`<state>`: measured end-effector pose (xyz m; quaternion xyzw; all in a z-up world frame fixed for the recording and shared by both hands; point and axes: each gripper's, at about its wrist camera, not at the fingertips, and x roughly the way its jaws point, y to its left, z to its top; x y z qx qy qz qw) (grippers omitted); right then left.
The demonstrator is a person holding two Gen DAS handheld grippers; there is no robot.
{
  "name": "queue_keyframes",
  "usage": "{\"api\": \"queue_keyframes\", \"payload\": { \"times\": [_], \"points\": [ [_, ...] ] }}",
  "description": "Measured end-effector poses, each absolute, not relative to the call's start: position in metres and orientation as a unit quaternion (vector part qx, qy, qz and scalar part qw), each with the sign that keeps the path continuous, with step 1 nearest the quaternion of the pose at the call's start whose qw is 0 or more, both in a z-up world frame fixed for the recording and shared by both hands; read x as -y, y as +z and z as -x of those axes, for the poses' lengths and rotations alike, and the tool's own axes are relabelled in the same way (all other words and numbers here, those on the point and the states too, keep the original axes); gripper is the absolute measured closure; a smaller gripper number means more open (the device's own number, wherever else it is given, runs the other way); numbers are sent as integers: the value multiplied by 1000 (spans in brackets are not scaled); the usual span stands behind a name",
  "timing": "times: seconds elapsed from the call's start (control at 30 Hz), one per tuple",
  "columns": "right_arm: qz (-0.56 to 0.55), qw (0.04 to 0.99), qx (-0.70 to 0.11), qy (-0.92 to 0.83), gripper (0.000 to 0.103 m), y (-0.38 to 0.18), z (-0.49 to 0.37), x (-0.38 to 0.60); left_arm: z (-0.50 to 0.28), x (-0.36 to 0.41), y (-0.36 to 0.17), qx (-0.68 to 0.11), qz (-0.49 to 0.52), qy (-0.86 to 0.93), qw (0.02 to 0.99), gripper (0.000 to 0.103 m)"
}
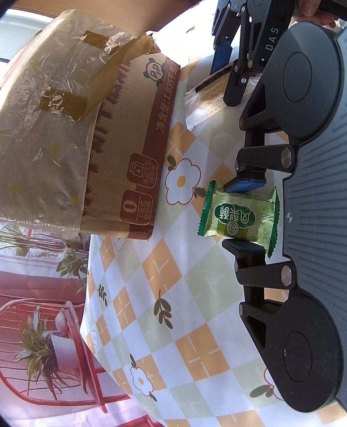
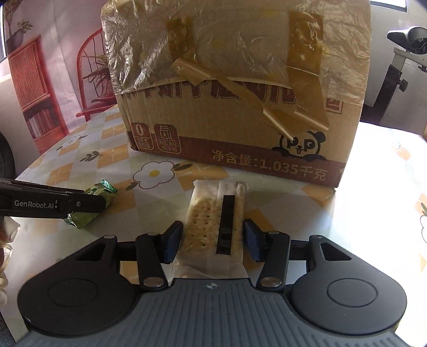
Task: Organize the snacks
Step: 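Grasp the green-wrapped cake with the left tool while the right tool grasps the cracker packet, then carry the green cake and cracker packet into the box and release them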
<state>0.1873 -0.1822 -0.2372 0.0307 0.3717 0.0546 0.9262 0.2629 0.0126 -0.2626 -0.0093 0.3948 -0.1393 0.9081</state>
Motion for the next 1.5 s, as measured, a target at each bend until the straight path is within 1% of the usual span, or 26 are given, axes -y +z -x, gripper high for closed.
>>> {"api": "queue_keyframes", "payload": {
  "times": [0.13,0.5,0.73,0.93,1.13,1.27,1.4,1.5],
  "points": [
    [33,934,-350,59,51,-243,-179,170,-256,-9,-262,-388,-6,-136,912,63],
    [25,935,-349,58,51,-244,-178,172,-250,-11,-264,-380,-8,-139,914,63],
    [32,936,-347,56,52,-244,-176,169,-253,-17,-261,-393,24,-143,908,64],
    [27,937,-341,66,52,-234,-168,170,-245,-15,-238,-360,31,-155,919,65],
    [-2,956,-286,72,52,-192,-147,183,-241,-5,-184,-289,39,-180,939,65],
    [-16,968,-239,77,52,-144,-141,199,-242,1,-133,-224,49,-204,952,65],
    [-12,979,-187,81,52,-86,-154,214,-257,13,-85,-174,45,-222,958,65],
    [-6,983,-169,75,52,-52,-182,221,-284,25,-61,-156,35,-226,961,65]
  ]
}}
